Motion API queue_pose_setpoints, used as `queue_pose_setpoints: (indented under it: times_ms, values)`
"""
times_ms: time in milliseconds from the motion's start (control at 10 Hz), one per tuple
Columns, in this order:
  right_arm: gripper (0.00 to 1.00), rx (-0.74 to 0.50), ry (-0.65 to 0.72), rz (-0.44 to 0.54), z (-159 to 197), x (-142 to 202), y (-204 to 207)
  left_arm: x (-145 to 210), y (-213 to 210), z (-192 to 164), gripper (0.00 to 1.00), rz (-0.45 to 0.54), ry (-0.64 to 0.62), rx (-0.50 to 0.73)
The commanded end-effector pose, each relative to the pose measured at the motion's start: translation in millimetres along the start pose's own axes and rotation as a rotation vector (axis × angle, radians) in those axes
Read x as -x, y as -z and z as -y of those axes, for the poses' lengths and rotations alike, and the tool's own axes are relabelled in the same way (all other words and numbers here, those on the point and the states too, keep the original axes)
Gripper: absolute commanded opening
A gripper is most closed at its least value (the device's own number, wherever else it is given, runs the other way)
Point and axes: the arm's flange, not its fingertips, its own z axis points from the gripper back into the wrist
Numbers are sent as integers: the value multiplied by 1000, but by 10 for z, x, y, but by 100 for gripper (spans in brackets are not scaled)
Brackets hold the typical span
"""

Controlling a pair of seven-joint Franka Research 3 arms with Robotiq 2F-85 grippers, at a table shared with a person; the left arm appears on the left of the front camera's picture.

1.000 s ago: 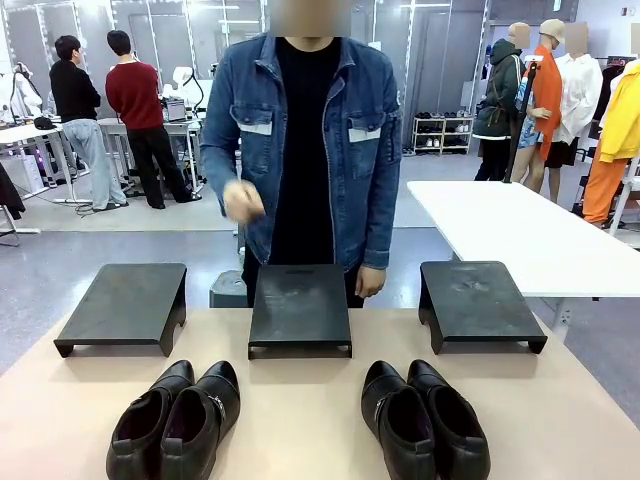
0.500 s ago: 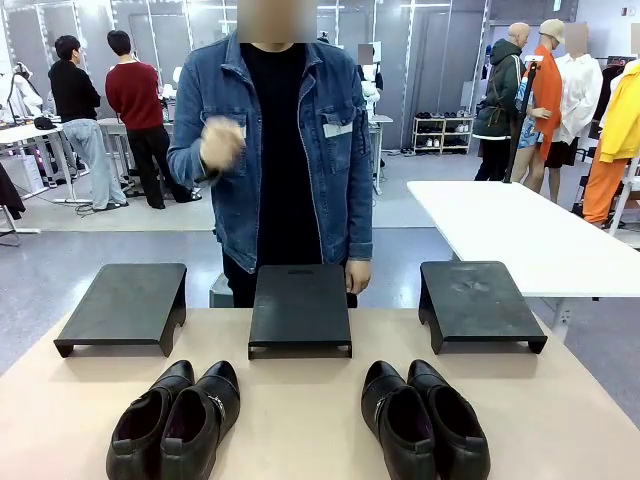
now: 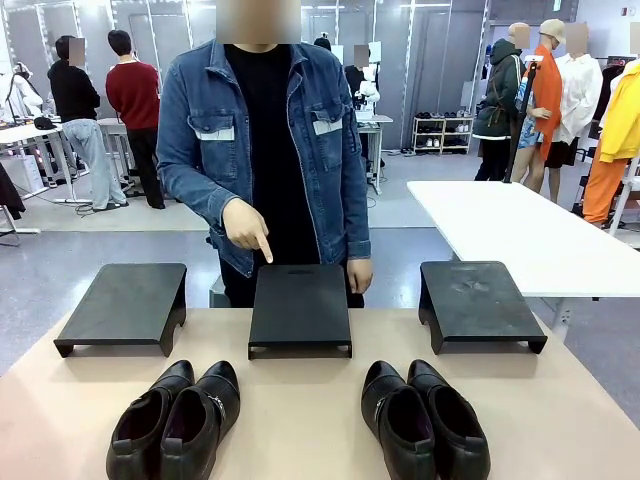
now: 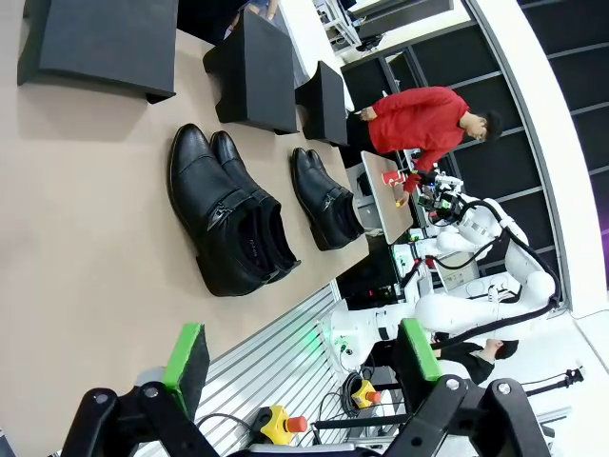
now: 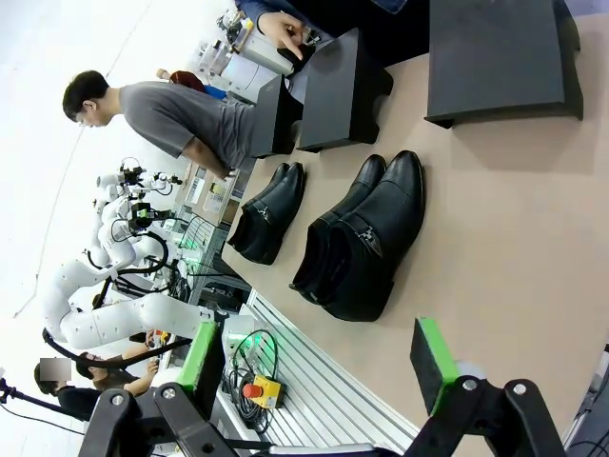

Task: Place the shoes on the stand as instructed by the person.
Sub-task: Pick up one pair of Shoes and place it on the Shoes Stand indicated by the person.

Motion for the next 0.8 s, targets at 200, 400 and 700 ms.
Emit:
queue_pose_setpoints:
  times_ms: [200, 400, 700]
  values:
    - [100, -8, -4, 6, -5, -7, 0, -2, -6, 3, 100, 5, 6, 19]
    - [100, -8, -4, 6, -5, -7, 0, -2, -6, 3, 100, 5, 6, 19]
    - [100, -8, -4, 6, -5, -7, 0, -160, 127, 293, 100, -94, 27, -115]
